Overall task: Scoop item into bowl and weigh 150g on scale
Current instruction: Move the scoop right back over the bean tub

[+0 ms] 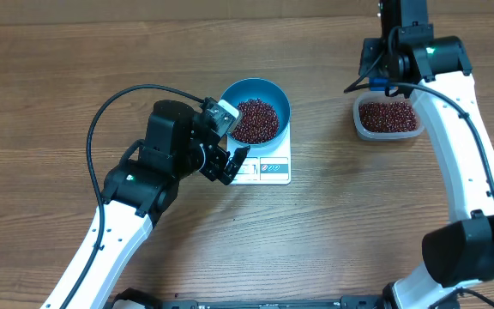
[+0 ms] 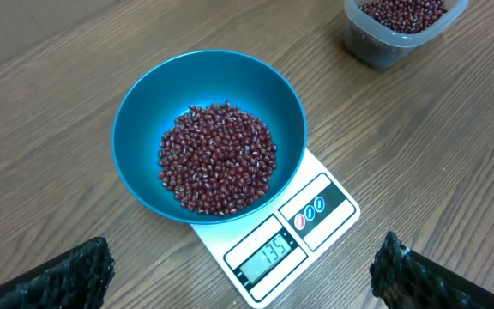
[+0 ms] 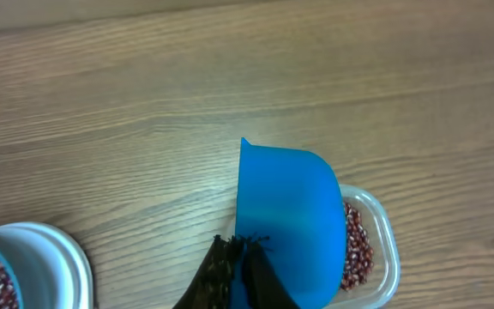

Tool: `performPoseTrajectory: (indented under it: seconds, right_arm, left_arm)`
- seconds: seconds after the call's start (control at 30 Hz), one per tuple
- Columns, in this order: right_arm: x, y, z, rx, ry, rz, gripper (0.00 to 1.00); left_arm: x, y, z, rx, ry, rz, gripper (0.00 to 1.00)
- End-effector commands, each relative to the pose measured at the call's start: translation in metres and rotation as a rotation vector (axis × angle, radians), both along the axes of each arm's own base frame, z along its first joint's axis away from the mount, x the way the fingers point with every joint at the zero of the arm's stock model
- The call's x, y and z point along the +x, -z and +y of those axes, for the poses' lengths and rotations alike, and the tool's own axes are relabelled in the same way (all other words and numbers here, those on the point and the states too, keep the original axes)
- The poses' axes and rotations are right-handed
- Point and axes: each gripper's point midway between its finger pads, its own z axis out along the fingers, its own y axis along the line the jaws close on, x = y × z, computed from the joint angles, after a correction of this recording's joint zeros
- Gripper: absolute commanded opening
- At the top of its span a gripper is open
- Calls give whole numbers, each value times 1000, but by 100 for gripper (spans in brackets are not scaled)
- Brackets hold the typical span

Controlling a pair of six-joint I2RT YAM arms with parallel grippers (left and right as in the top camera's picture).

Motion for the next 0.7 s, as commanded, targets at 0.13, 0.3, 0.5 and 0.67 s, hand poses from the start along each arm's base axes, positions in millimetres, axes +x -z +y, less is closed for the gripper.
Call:
performPoseTrajectory:
  seconds: [0.13,0.3,0.5,0.67]
  right_arm:
    - [11,0,-7,15,64,-30,4]
    - [12,-1,-11,0,81,-37,4]
    - [11,-1,-12,-1,87,-37,4]
    - [10,-2,-19,-18,135,-44,4]
  left_arm:
    - [5,-11,-2,-18,-6,-21,100]
    - [16,-10,15,-35,-186,5,100]
    - [25,-11,31,-88,-372,32,100]
    - [27,-14,28,-129,-378,38,100]
